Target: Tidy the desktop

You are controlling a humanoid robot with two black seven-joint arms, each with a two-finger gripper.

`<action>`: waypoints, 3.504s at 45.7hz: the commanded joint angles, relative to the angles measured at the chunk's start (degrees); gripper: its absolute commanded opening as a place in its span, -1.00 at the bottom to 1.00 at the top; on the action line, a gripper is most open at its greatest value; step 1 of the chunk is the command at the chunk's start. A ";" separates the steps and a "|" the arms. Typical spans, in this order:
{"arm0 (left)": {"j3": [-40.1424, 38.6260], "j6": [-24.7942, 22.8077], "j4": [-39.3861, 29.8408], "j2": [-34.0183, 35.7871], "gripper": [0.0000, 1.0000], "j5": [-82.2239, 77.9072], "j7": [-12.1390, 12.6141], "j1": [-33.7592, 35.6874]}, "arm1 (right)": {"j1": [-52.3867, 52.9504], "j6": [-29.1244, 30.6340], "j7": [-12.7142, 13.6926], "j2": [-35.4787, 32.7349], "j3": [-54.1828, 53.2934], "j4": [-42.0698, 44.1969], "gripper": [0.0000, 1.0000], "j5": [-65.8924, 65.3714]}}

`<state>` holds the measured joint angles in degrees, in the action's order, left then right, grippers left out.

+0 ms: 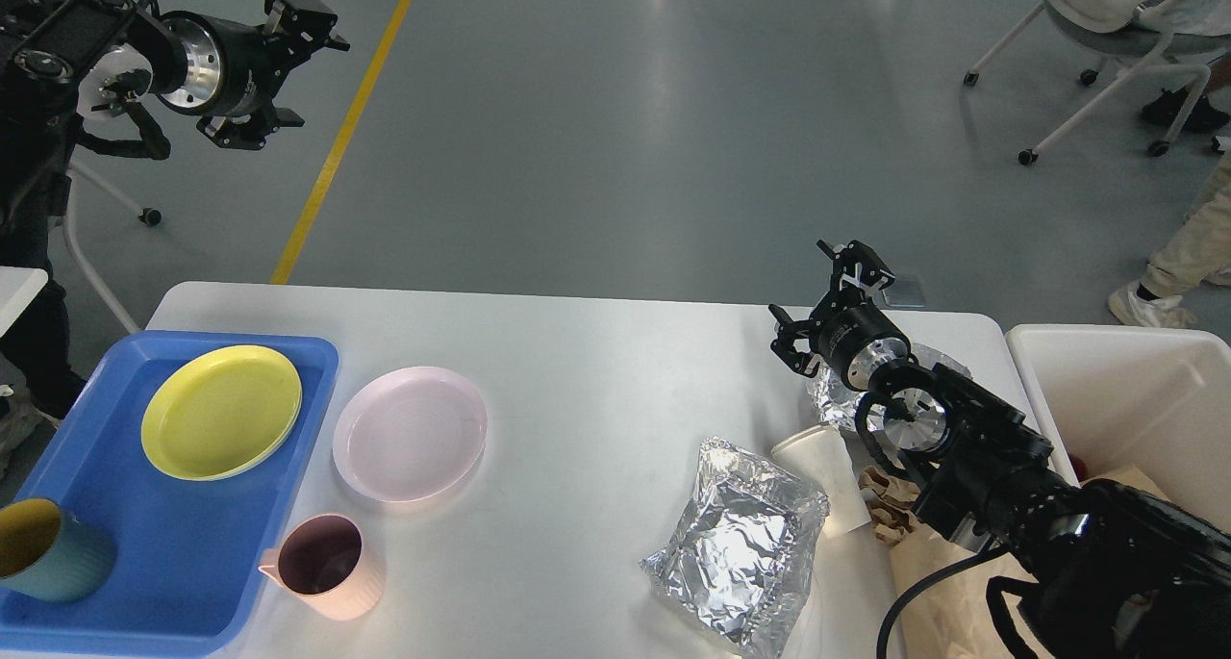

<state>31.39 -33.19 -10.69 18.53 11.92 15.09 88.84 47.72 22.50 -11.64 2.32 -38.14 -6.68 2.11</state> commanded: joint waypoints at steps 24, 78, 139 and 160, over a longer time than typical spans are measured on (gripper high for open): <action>26.52 4.18 -0.21 -8.24 0.93 -0.84 0.03 7.58 | 0.00 0.00 0.04 0.05 0.00 0.00 1.00 0.00; 42.62 9.98 -52.94 -12.20 0.87 -1.81 -1.12 36.93 | 0.00 0.00 0.04 0.05 0.00 0.08 1.00 0.00; 36.56 21.67 -64.37 -18.87 0.89 0.83 -3.31 15.49 | 0.00 0.00 0.04 0.05 0.00 0.00 1.00 0.00; 36.47 21.50 -63.41 -22.39 0.92 0.13 -6.83 17.68 | 0.00 0.00 0.04 -0.04 0.00 0.00 1.00 0.00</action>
<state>67.88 -11.64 -74.57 -2.70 12.12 8.32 106.09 47.72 22.50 -11.62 2.31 -38.14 -6.67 2.11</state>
